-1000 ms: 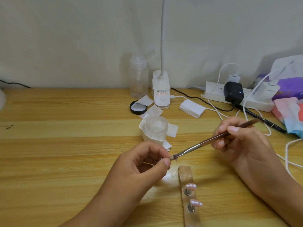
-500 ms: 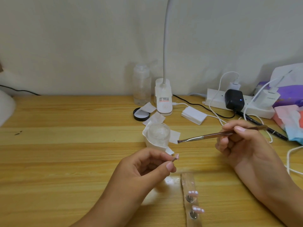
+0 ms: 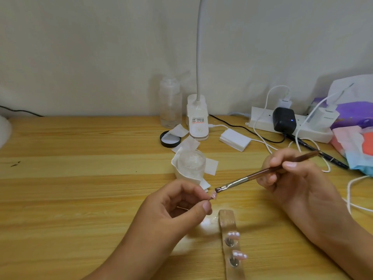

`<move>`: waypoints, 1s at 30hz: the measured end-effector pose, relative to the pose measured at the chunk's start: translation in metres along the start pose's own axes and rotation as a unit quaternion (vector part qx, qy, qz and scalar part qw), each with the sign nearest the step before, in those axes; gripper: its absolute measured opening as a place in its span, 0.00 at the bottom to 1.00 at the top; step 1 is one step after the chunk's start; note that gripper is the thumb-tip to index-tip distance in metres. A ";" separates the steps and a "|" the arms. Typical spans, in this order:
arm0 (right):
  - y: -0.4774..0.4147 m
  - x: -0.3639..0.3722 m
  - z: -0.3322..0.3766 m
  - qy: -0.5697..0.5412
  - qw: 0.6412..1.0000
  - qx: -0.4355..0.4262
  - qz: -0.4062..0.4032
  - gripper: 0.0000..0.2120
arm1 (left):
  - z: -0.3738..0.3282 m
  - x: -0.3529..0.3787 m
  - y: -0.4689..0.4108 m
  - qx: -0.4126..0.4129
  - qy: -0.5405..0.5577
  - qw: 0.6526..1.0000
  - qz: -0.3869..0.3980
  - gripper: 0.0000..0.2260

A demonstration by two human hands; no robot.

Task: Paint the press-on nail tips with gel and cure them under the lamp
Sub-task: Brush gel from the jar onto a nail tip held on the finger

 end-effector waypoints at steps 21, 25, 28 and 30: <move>-0.006 -0.011 0.000 -0.016 0.999 -0.017 -0.026 0.11 | 0.000 -0.001 0.000 0.012 -0.014 1.000 -0.006 0.07; -0.002 -0.008 0.000 0.007 0.999 -0.010 -0.031 0.09 | 0.000 -0.001 0.001 0.014 -0.018 1.000 -0.004 0.07; 0.001 -0.005 -0.001 0.031 0.999 -0.008 -0.037 0.10 | 0.001 0.001 0.001 0.010 -0.023 1.000 0.000 0.08; 0.002 -0.004 0.000 0.042 0.998 -0.012 -0.044 0.10 | 0.002 0.001 0.002 0.007 -0.025 1.000 0.001 0.09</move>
Point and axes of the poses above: each hand's wrist, its own y-axis away from the middle knuckle, its own x-axis out of the palm, z = x × y, the point moved 10 cm from there along -y, towards the middle knuckle, and after that the axes turned 12 degrees about -z, right-handed, at the moved point
